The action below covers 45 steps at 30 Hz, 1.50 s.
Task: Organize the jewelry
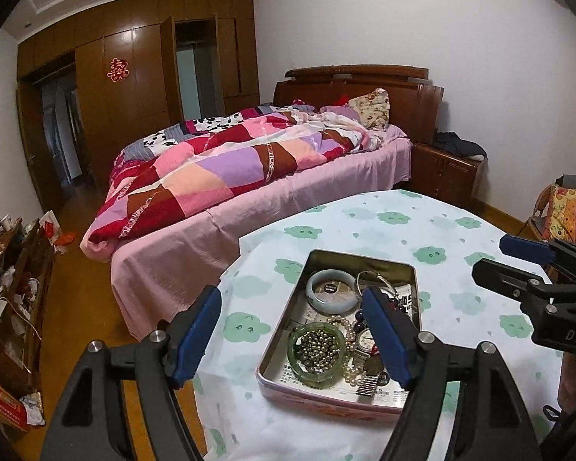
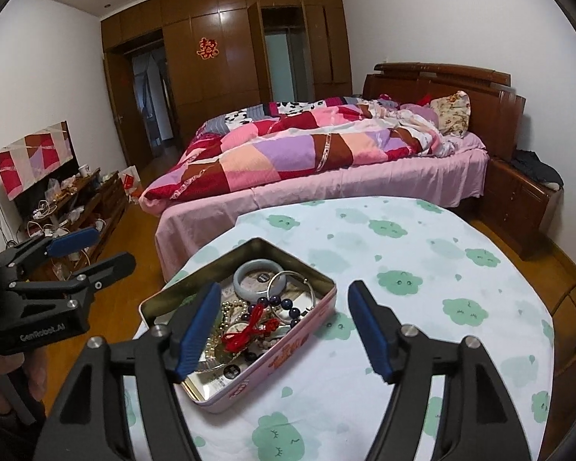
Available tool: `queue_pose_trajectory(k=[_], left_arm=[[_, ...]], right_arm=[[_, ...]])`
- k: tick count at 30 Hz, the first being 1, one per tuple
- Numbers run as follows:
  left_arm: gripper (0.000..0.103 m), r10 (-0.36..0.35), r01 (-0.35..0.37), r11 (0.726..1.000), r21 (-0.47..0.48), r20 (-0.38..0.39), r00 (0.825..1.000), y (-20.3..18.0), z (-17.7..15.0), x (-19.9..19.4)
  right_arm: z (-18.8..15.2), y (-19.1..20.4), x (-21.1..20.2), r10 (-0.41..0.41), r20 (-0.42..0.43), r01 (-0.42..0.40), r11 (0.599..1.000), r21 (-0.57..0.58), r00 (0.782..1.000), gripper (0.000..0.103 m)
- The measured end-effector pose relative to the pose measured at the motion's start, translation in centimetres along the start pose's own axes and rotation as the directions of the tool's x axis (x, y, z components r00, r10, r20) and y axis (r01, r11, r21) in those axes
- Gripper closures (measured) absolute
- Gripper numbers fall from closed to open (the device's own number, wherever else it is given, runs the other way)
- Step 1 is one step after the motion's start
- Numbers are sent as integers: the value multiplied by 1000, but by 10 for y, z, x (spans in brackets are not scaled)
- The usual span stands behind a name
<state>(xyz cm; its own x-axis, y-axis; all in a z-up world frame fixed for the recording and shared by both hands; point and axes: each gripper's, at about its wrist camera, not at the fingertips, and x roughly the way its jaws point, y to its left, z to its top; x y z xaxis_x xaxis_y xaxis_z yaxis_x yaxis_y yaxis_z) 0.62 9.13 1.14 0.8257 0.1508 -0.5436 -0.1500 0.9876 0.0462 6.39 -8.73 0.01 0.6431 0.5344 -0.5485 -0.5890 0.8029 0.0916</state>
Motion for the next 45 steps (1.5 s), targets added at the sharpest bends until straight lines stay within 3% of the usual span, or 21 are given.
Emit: queue_pose_trajectory(k=[45], left_arm=[[27,11,-11,1000,-4,-6,1000,3,-2,-2]], right_arm=[[-3,-1,-4,-3,7,3,1000,2,1000,27]])
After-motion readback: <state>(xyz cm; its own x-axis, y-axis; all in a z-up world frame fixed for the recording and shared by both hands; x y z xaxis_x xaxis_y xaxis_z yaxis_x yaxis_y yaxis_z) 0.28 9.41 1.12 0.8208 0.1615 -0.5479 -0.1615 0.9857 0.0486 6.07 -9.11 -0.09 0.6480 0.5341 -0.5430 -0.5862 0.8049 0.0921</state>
